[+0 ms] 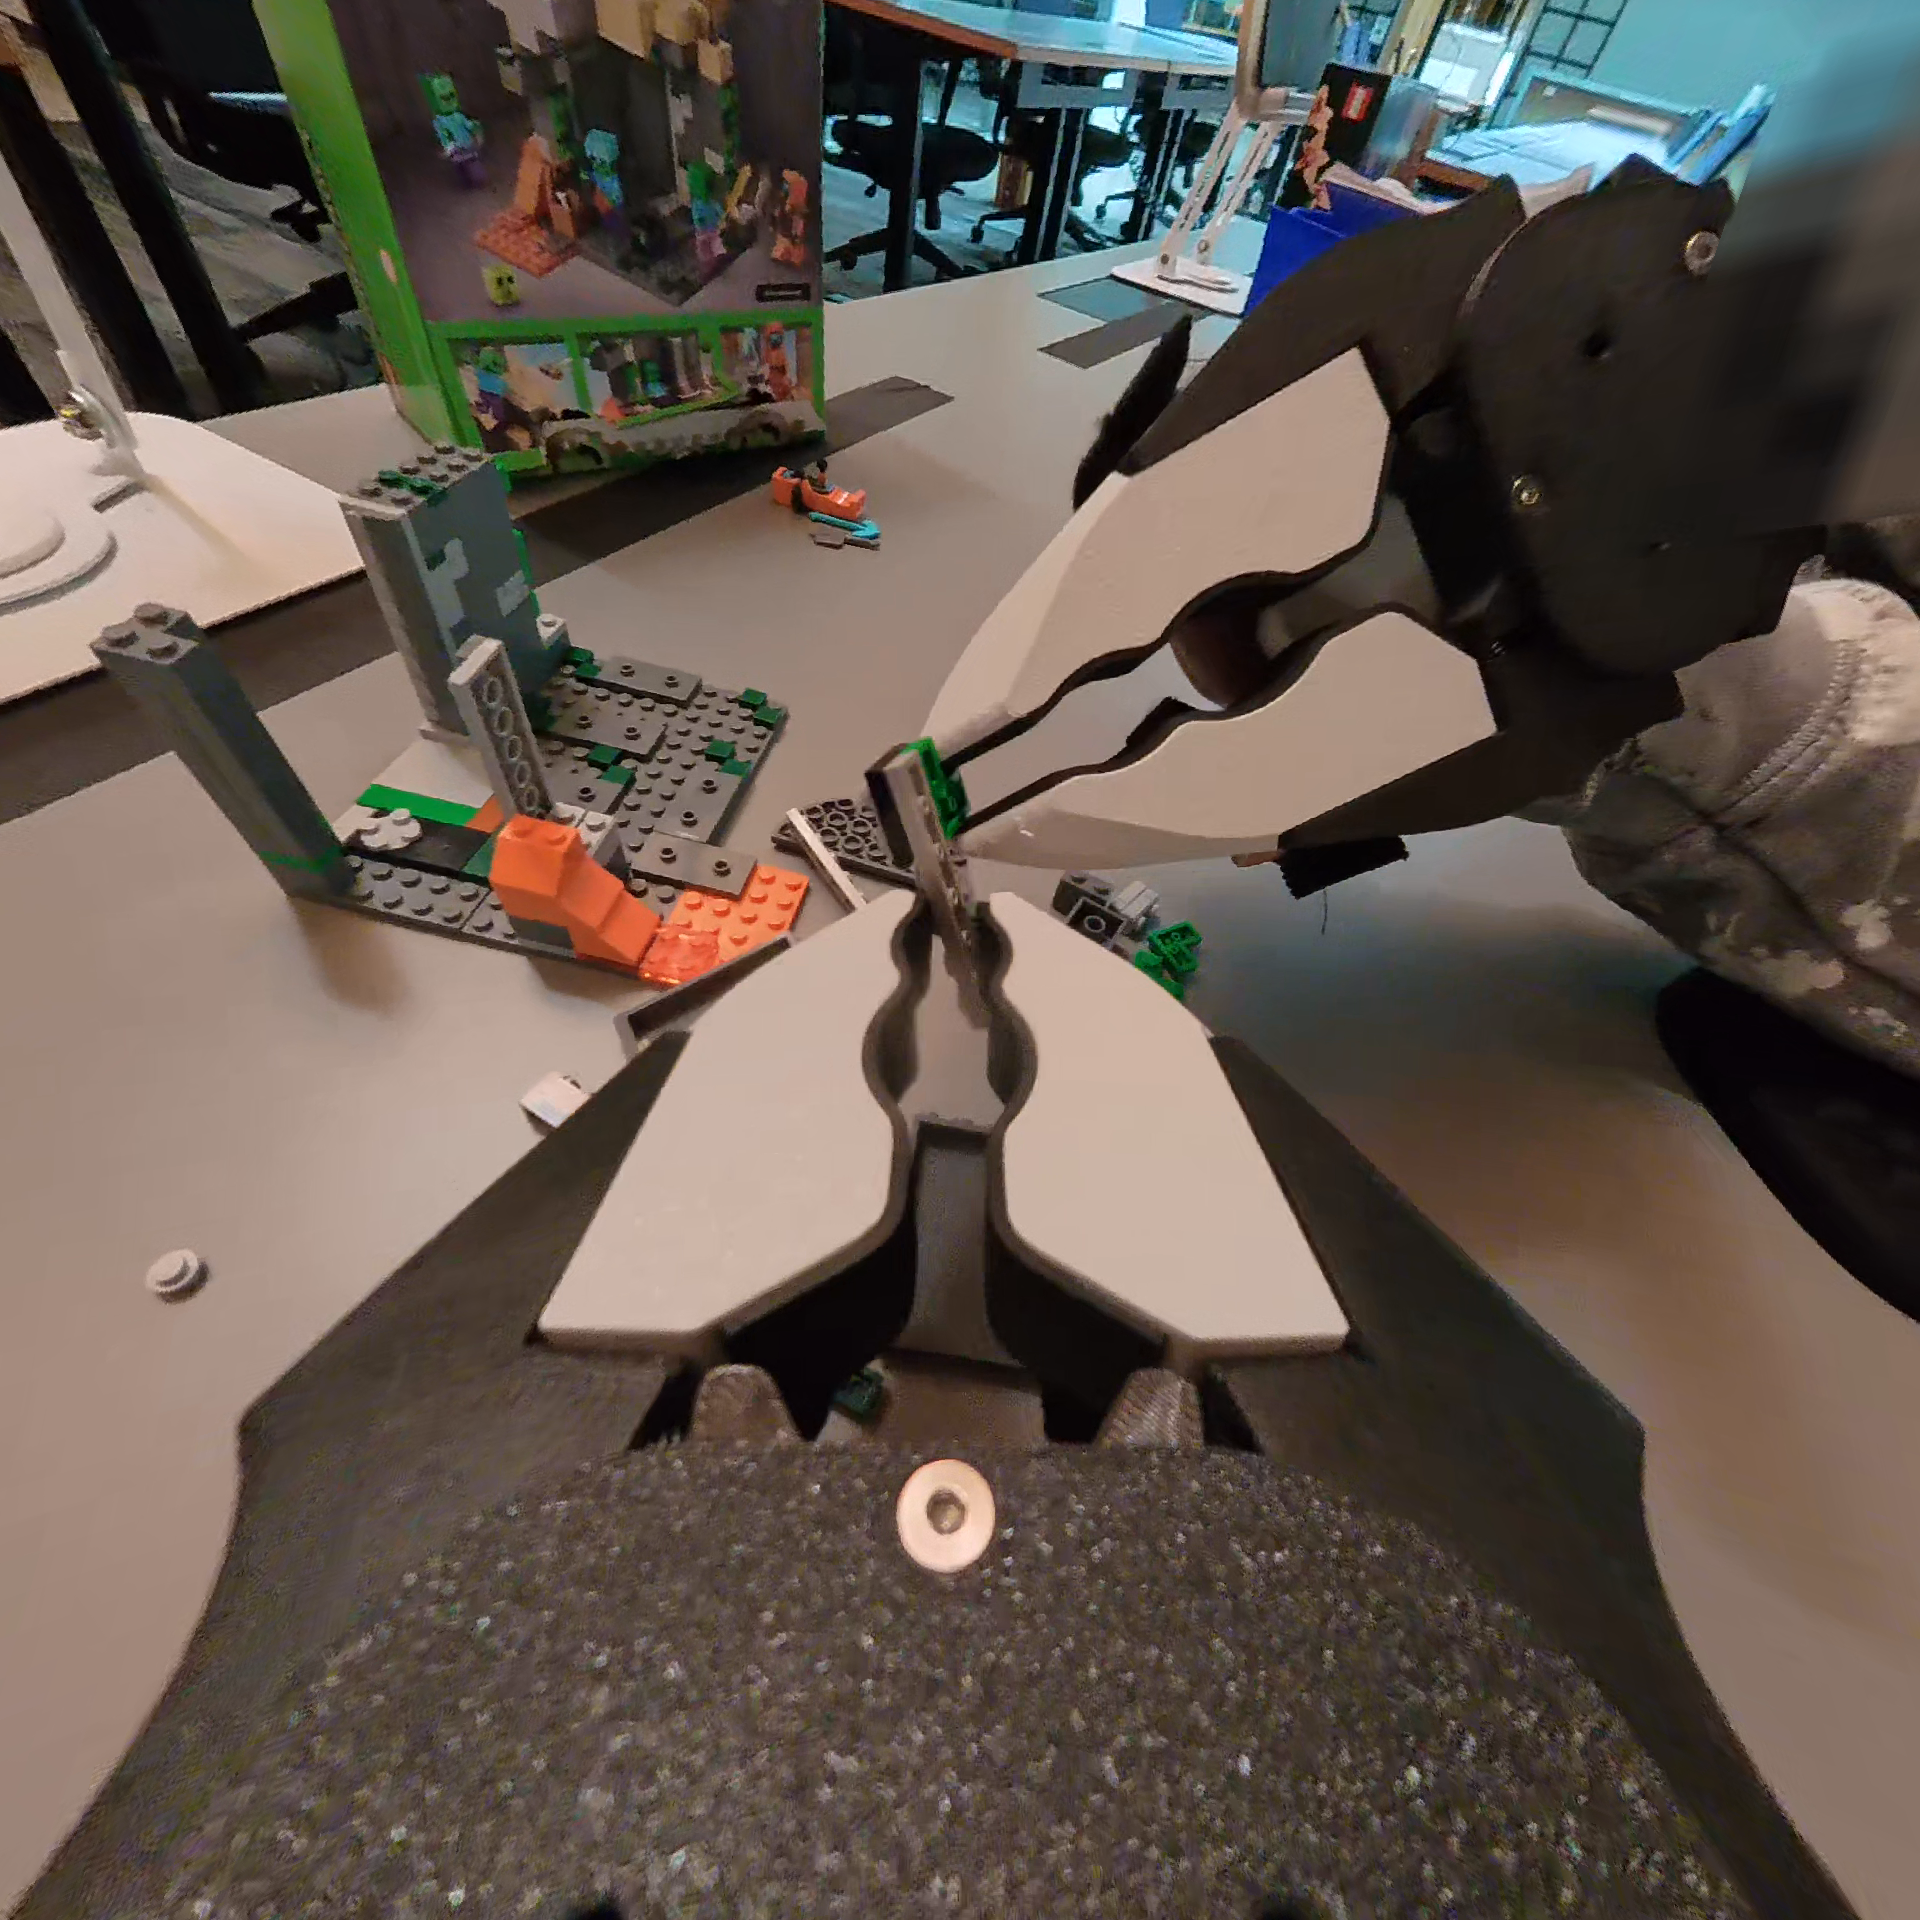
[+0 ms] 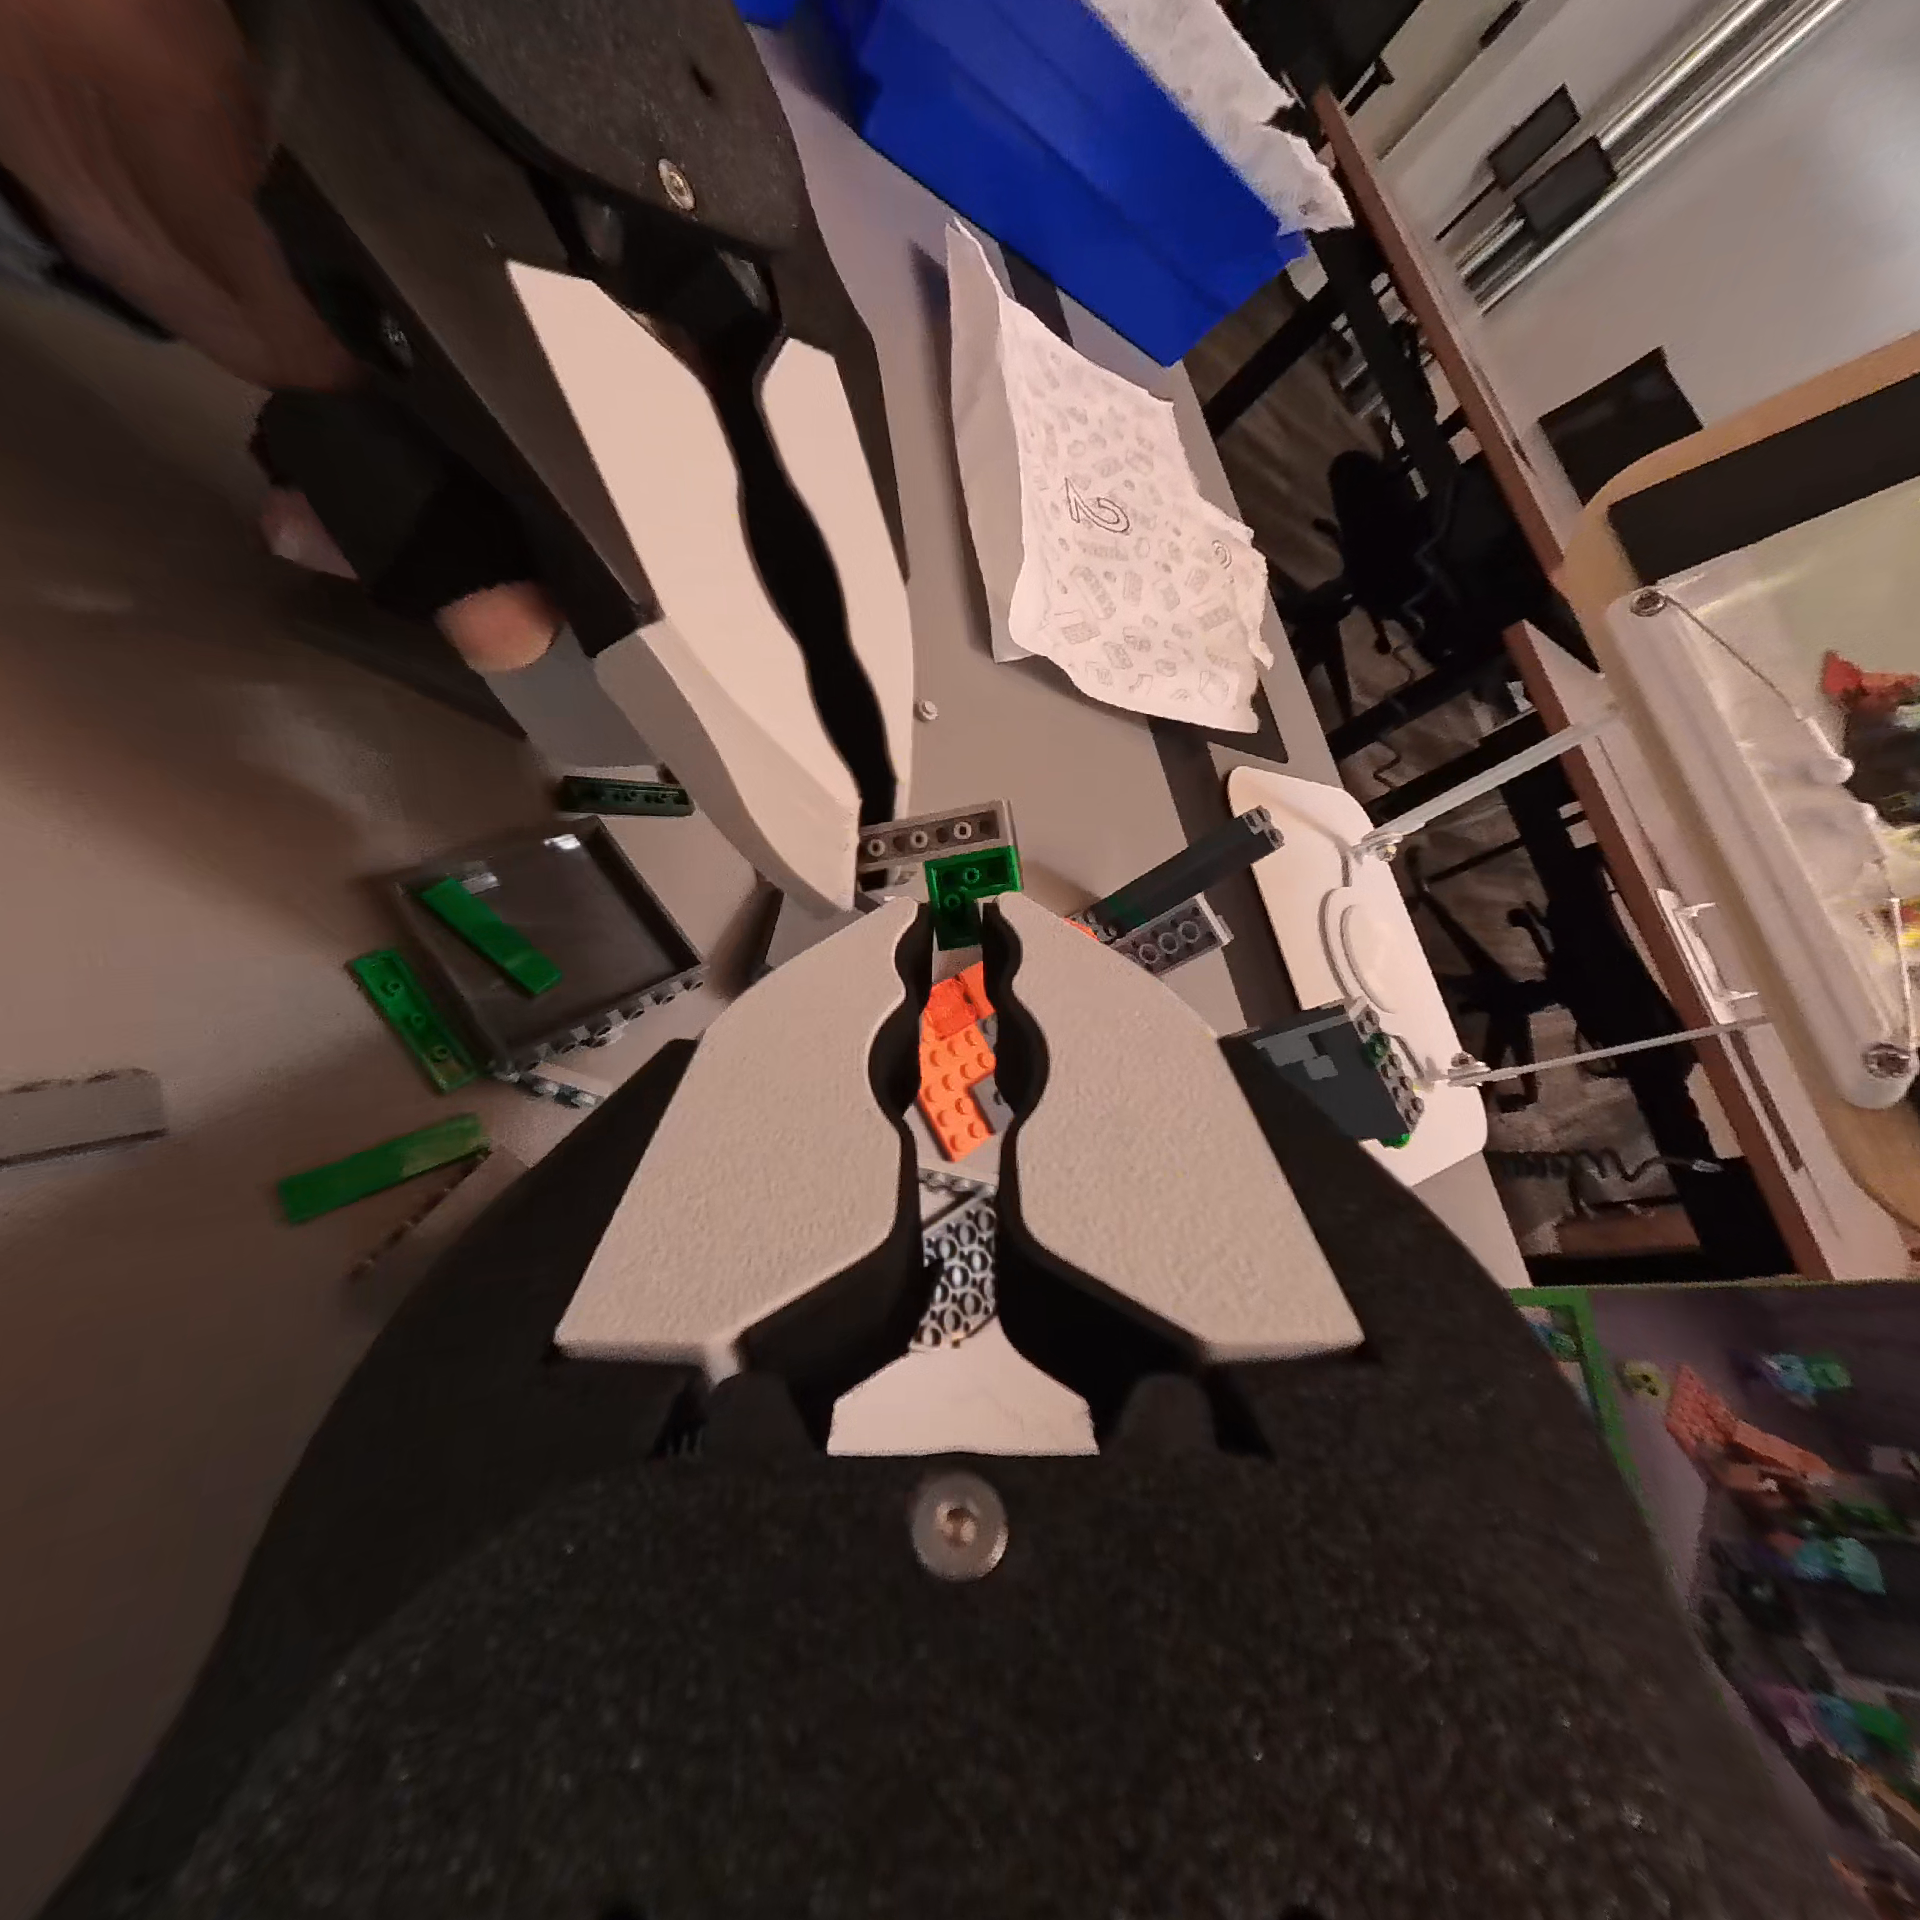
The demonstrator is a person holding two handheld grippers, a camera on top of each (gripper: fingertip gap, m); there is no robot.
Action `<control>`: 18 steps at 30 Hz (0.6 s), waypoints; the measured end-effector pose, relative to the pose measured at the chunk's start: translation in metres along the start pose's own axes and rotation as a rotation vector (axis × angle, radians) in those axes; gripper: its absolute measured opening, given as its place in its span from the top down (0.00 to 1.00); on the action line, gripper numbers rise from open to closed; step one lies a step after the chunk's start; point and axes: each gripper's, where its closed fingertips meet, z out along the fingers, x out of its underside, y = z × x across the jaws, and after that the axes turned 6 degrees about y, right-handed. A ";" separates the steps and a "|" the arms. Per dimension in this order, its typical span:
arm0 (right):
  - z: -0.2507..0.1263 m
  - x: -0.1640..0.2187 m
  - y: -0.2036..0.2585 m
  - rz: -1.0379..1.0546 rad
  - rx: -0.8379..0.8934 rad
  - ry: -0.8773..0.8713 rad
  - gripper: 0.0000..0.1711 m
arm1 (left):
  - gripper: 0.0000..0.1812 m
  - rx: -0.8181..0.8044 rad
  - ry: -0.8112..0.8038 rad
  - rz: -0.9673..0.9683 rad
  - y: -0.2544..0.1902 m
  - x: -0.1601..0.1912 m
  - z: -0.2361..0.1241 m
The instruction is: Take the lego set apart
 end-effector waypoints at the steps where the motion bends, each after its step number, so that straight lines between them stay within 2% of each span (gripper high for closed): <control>1: 0.000 0.000 0.000 -0.002 0.003 -0.001 0.95 | 0.96 -0.010 0.005 0.015 0.000 0.000 0.000; 4: 0.001 0.002 0.001 0.030 -0.018 -0.003 0.95 | 0.96 -0.037 0.021 0.082 0.001 0.001 -0.001; 12: -0.007 0.002 0.011 0.252 -0.214 -0.090 0.95 | 0.97 -0.093 0.015 0.299 -0.004 0.001 -0.003; 18: -0.012 0.000 0.013 0.306 -0.270 -0.126 0.95 | 0.97 -0.086 -0.006 0.349 -0.009 -0.001 -0.004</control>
